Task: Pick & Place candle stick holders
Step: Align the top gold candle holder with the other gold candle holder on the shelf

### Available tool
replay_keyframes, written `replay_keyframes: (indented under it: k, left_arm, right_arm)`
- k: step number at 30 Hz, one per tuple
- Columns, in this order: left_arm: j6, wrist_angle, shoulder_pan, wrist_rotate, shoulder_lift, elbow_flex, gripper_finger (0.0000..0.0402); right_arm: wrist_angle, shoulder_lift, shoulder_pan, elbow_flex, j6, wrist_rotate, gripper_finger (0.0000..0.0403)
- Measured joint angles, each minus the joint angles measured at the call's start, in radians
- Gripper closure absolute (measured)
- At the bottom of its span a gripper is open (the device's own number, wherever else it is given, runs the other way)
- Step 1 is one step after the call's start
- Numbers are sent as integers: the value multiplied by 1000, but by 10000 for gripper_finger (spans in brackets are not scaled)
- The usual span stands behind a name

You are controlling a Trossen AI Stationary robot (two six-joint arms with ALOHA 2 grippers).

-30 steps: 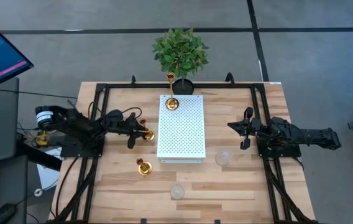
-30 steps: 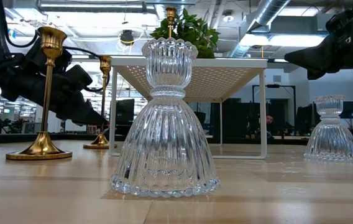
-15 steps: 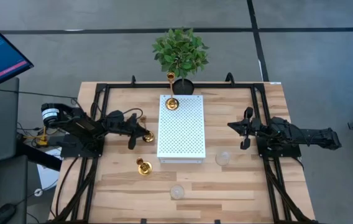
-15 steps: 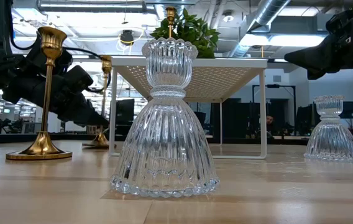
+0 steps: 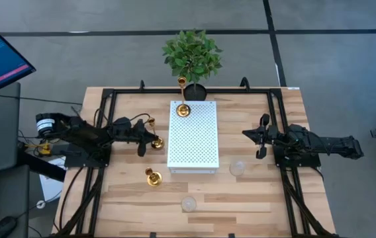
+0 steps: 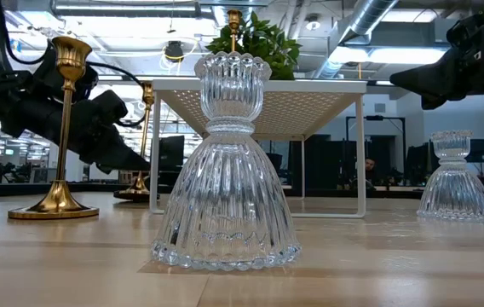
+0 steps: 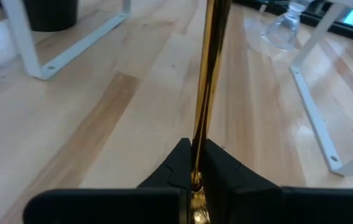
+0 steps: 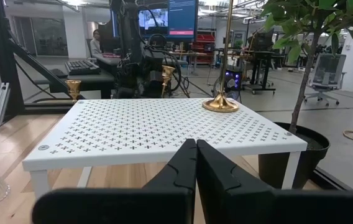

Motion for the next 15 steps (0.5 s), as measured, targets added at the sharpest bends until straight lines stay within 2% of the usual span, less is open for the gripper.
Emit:
replay_keyframes:
  k: [3,9,15]
  left_arm:
    - [-13,-69,0,-39,-59,0,387]
    - [-89,-90,0,-45,-189,0,387]
    - [-93,-158,0,-56,-313,0,387]
  right_arm:
    - [0,0,0,0,0,0,403]
    - [0,0,0,0,0,0,403]
    - [0,0,0,0,0,0,403]
